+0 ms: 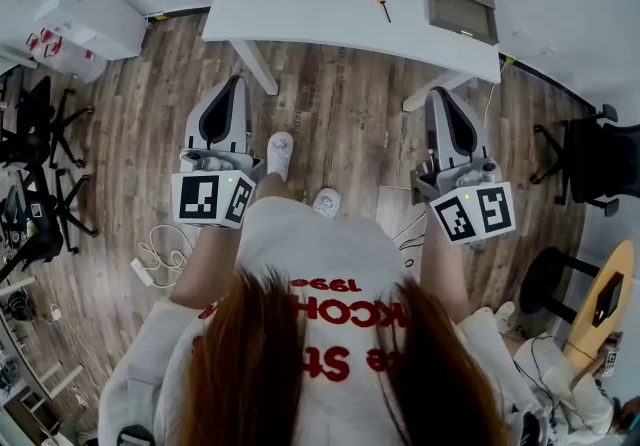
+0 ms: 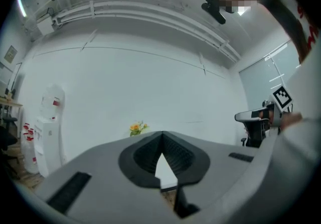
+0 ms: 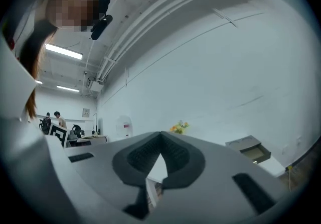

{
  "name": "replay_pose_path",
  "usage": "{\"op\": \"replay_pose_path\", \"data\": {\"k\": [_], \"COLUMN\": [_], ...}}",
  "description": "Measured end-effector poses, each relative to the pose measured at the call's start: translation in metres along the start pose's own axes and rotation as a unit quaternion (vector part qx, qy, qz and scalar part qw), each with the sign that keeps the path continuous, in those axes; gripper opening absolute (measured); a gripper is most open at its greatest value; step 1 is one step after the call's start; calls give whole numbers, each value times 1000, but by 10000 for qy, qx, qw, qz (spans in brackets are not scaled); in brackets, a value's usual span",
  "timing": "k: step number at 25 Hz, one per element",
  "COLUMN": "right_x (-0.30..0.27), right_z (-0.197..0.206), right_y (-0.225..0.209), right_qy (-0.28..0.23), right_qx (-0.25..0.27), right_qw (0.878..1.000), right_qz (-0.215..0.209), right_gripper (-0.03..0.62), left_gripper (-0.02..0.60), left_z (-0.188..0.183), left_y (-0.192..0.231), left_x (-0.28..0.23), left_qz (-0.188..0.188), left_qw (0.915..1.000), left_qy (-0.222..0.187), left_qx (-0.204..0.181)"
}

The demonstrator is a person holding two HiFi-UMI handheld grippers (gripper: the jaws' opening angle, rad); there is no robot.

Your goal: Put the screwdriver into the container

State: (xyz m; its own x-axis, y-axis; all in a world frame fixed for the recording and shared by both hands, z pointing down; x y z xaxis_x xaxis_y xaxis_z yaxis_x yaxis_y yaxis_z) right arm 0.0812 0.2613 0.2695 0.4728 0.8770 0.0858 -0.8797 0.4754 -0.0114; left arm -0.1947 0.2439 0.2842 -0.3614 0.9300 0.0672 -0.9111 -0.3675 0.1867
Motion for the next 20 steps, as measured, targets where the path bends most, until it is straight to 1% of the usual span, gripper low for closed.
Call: {"op": "replay_pose_path", "data": {"k": [4, 9, 12, 15, 20], "right_x": [-7, -27, -45, -63, -101], "right_z": [1, -4, -5, -5, -5], "right_y": [-3, -7, -15, -25, -35], "right_qy": [47, 87, 121, 143, 138], "right_qx": [-15, 96, 113, 121, 148], "right_qw": [10000, 9999, 9998, 9997, 9995], "right_qz": [27, 65, 104, 178, 257], "right_gripper": [5, 5, 5, 5, 5], "left_gripper": [6, 6, 6, 6, 6], "left_z": [5, 1, 4, 3, 0], "left_y": [-3, 7, 14, 20, 41], "left_x": [-15, -46, -71, -95, -133], "left_qz": [200, 378, 466, 579, 687], "left_qw": [9998, 9992, 9988, 9982, 9973], "left_qy": [33, -20, 8, 4, -11], "left_qx": [20, 87, 170, 156, 256]}}
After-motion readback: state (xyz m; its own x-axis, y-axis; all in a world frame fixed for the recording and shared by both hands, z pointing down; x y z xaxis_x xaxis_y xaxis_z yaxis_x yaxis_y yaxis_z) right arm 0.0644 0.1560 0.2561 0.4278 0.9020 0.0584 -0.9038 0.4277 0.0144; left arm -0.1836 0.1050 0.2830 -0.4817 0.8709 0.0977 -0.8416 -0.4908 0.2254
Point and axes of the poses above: the fingertips, and each gripper's own axes: x backward along the fingers, y to its left, z out of its underside, the point moved 2 cm from there along x, backward along the fingers, and after that the axes turned 11 degrees about x, right-handed, at the moved point
